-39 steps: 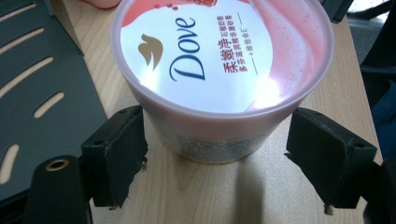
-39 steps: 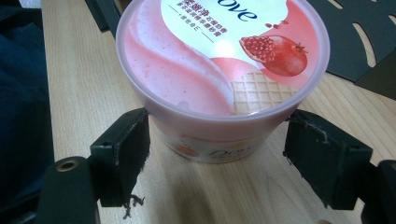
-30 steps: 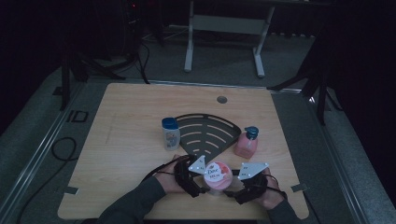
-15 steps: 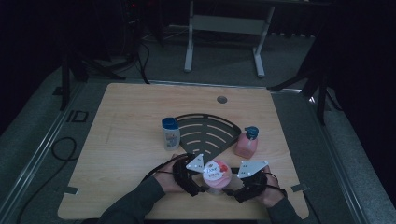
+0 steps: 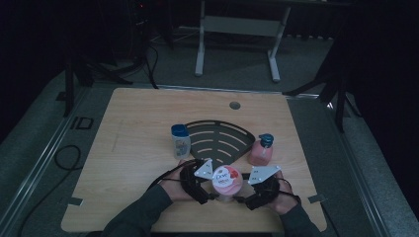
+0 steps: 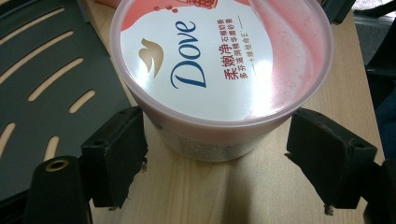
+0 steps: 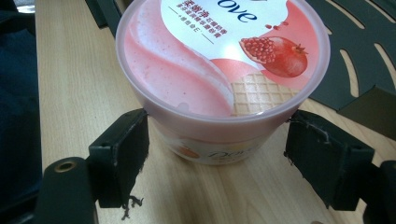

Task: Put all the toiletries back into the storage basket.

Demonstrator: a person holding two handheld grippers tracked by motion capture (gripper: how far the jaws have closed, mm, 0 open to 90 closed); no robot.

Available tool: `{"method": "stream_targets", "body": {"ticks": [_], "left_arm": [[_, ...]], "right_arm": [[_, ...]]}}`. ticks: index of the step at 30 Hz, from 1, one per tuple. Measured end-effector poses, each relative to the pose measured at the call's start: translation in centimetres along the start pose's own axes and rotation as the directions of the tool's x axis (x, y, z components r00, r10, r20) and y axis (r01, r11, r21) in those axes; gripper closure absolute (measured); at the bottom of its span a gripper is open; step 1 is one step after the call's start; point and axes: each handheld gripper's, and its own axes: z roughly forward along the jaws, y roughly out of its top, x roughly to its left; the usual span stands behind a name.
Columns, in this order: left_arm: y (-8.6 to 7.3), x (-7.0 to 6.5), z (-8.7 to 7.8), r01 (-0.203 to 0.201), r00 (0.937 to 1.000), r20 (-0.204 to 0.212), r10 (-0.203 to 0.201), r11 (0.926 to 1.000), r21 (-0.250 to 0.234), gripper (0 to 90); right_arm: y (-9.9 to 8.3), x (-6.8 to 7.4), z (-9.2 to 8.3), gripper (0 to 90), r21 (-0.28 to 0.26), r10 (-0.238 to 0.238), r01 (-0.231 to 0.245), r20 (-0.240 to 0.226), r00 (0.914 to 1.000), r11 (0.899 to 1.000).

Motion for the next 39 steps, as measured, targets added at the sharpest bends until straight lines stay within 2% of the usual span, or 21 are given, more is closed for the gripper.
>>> {"method": "stream_targets", "body": {"ticks": [11,17,30,34,39], "left_arm": [[0.3,0.7,-0.6,-0.002,0.9997,-0.026,0.002,1.0,0.009,19.7],[0.2,1.3,-0.6,0.014,0.9993,-0.034,-0.014,0.9999,0.01,19.7],[0.1,2.5,-1.3,0.042,0.9957,-0.084,-0.04,0.999,0.017,19.7],[0.2,3.0,-1.3,0.049,0.9946,-0.092,-0.047,0.9985,0.024,19.7],[0.3,3.5,-1.1,0.055,0.9923,-0.113,-0.051,0.9979,0.035,19.7]], "right_arm": [[0.9,-0.7,0.3,20.0,-0.001,-0.005,0.005,0.007,1.0,1.0],[1.6,-1.2,0.5,19.7,0.009,-0.019,0.019,0.017,0.9997,1.0],[3.0,-2.8,1.5,19.2,0.026,-0.043,0.042,0.013,0.999,0.999],[3.3,-3.3,1.8,18.9,0.025,-0.044,0.044,0.012,0.999,0.999],[3.3,-4.1,2.4,18.1,0.023,-0.021,0.021,0.007,0.9998,1.0]]}}
